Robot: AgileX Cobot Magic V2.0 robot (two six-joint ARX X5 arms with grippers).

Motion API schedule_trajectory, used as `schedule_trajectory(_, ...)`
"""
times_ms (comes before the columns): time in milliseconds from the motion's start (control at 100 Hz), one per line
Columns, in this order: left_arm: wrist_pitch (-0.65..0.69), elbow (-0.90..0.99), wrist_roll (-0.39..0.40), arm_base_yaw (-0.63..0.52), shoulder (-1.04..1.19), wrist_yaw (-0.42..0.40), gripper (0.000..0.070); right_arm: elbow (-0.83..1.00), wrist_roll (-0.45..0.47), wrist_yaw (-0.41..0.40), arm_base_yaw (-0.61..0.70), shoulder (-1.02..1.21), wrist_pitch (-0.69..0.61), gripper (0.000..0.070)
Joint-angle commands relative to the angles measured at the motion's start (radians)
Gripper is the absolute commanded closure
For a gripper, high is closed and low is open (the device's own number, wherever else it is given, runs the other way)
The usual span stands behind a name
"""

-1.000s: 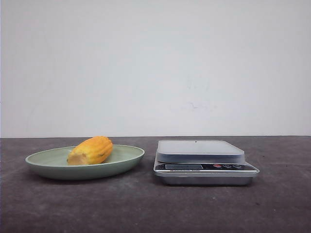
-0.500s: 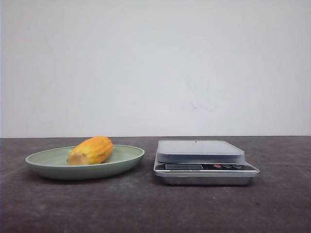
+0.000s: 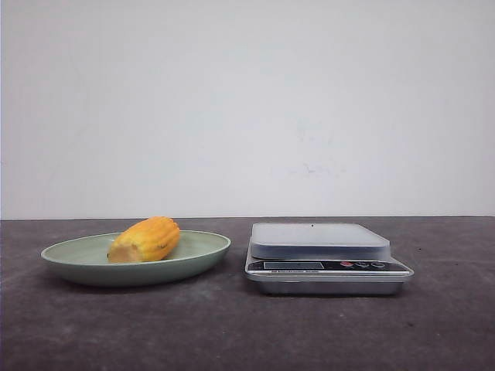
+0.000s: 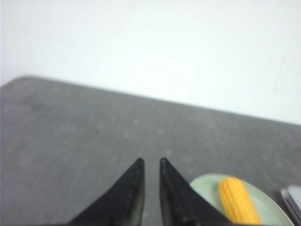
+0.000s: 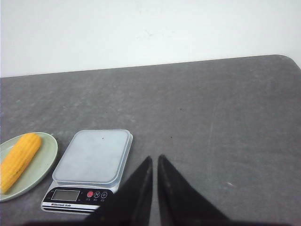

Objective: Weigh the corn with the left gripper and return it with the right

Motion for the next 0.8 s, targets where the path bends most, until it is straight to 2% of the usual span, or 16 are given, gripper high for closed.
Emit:
schedule_trajectory(0, 0.136, -0.102, 0.024, 0.014, -0.015, 0.019, 0.0684, 0.01, 0.01, 0.0, 0.002, -0.002, 0.011, 0.0688)
schedule_trajectory(100, 0.259, -0.236, 0.018, 0.035, -0.04, 0.08, 0.0684, 0.01, 0.01, 0.0, 0.002, -0.002, 0.011, 0.0688)
schedule_trajectory(190, 0.302, -0.318, 0.014, 0.049, -0.05, 0.12, 0.0684, 0.01, 0.01, 0.0, 0.002, -0.002, 0.011, 0.0688)
schedule_trajectory(310, 0.312, -0.379, 0.011, 0.055, -0.05, 0.149, 0.0684, 0.01, 0.01, 0.001, 0.002, -0.002, 0.011, 0.0688)
schedule_trajectory(520, 0.304, -0.422, 0.021, 0.055, -0.05, 0.153, 0.0684, 0.01, 0.01, 0.0, 0.002, -0.002, 0.011, 0.0688)
schedule_trajectory(680, 0.232, -0.423, 0.055, 0.055, -0.05, 0.153, 0.0684, 0.01, 0.01, 0.0, 0.002, -0.002, 0.011, 0.0688)
schedule_trajectory(790, 0.233, -0.422, 0.063, 0.055, -0.05, 0.152, 0.0684, 0.01, 0.01, 0.0, 0.002, -0.002, 0.011, 0.0688)
